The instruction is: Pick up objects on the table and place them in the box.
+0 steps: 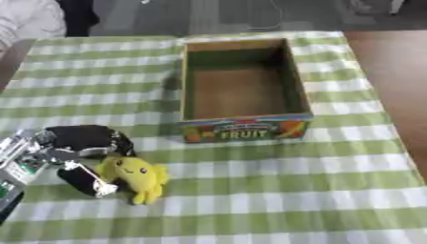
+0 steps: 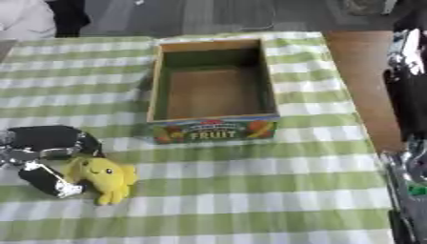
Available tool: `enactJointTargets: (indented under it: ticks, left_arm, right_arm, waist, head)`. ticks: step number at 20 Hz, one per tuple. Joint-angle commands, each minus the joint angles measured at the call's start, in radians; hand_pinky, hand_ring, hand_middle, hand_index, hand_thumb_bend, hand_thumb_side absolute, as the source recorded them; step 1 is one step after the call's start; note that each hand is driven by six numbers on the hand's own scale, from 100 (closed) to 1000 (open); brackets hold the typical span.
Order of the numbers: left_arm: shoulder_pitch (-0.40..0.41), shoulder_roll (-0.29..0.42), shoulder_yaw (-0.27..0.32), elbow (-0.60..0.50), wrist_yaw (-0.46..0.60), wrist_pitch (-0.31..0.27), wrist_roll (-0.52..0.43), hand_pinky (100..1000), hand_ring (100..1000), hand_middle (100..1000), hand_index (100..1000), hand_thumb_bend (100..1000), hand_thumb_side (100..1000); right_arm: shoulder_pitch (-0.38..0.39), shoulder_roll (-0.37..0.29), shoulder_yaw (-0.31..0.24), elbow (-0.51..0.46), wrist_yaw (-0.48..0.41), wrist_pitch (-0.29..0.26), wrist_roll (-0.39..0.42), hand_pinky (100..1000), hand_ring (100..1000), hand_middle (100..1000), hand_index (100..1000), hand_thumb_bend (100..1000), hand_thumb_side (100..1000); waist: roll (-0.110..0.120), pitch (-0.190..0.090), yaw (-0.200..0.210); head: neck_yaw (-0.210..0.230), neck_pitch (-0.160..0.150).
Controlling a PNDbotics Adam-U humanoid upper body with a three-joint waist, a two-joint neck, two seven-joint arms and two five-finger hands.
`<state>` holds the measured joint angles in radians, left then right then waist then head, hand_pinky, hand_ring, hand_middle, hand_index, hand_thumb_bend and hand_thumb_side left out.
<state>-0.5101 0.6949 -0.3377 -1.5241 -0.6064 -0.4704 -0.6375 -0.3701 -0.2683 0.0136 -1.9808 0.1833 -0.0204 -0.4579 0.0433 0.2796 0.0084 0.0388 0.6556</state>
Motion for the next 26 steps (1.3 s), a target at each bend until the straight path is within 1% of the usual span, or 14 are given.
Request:
enactJointTargets:
  ticks: [1, 5, 10, 18, 23, 26]
  left_arm:
    - [-0.01, 0.035, 0.029, -0.027, -0.016, -0.192, -0.15, 737, 689, 562, 730, 100, 395]
    - [-0.015, 0.038, 0.049, -0.043, -0.027, -0.191, -0.1, 730, 681, 562, 730, 100, 373]
    - [-0.022, 0.045, 0.086, -0.078, -0.045, -0.18, -0.018, 724, 672, 551, 718, 100, 368]
    - [-0.043, 0.059, 0.127, -0.115, -0.099, -0.161, 0.114, 720, 669, 540, 705, 100, 390]
    - [-0.091, 0.068, 0.14, -0.086, -0.125, -0.15, 0.165, 720, 672, 540, 704, 100, 397]
    - [-0.129, 0.057, 0.147, -0.053, -0.141, -0.148, 0.186, 718, 671, 541, 704, 100, 403]
  right_arm:
    - [-0.01, -0.01, -0.004, -0.019, -0.004, -0.002, 0.001, 806, 890, 548, 847, 100, 570]
    - [-0.01, -0.01, -0.005, -0.019, -0.004, -0.003, 0.001, 806, 890, 548, 847, 100, 570]
    - [-0.009, -0.012, -0.006, -0.019, -0.005, -0.004, 0.001, 806, 891, 548, 848, 100, 570]
    - [-0.015, -0.015, -0.007, -0.019, -0.004, -0.007, 0.001, 806, 890, 549, 848, 100, 570]
    - [-0.024, -0.019, -0.006, -0.019, -0.003, -0.01, 0.002, 806, 889, 549, 847, 100, 572]
    - [-0.027, -0.022, -0.005, -0.019, -0.003, -0.01, 0.002, 806, 890, 548, 847, 100, 574]
  waist:
    - [-0.001, -0.017, 0.003]
    - [-0.001, -0.017, 0.004]
    - [0.0, -0.017, 0.006]
    - [0.0, -0.011, 0.007]
    - [0.0, -0.004, -0.002]
    - [0.002, 0.001, -0.012]
  head:
    - [0.001, -0.014]
    - [0.0, -0.015]
    - [-0.006, -0.011]
    - [-0.014, -0.016]
    - [-0.013, -0.017]
    - [-0.008, -0.018]
